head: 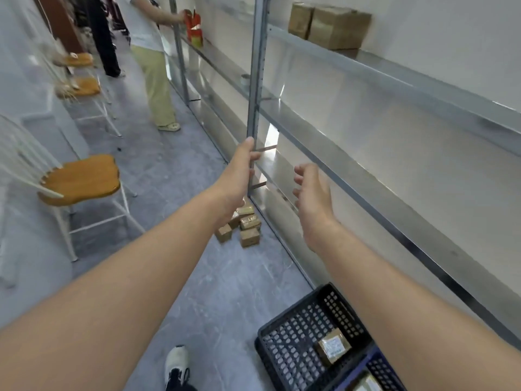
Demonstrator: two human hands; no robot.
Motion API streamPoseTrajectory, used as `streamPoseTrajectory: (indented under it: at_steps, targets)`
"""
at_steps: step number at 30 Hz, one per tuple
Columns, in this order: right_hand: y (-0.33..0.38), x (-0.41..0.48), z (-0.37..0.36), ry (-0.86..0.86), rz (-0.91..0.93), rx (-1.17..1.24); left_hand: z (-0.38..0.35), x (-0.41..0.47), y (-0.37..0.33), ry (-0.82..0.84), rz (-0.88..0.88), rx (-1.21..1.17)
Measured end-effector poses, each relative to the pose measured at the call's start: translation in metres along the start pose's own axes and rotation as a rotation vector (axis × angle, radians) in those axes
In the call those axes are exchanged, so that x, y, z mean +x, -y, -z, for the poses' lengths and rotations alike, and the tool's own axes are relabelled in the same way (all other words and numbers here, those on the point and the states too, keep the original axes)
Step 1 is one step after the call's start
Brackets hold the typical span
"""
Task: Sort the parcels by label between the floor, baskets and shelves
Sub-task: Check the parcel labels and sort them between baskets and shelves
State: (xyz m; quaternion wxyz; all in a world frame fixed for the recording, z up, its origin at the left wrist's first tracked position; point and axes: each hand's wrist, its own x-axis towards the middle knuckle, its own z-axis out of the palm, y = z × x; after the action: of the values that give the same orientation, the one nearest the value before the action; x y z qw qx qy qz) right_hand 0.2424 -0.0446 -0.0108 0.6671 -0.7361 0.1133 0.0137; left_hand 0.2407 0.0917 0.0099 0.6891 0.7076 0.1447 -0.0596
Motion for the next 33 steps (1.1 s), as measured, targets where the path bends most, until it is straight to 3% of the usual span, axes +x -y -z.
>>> streamPoseTrajectory:
  at_steps: [9, 19, 33]
  targets:
    - [-0.017, 0.040, -0.118, 0.032, -0.082, -0.014, 0.104, 0.081, 0.032, -0.030, 0.091, 0.024]
    - [-0.029, 0.119, -0.235, -0.076, -0.183, -0.029, 0.206, 0.194, 0.043, 0.045, 0.179, 0.040]
    - [-0.086, 0.292, -0.268, -0.180, -0.397, 0.048, 0.167, 0.387, 0.066, 0.147, 0.337, 0.135]
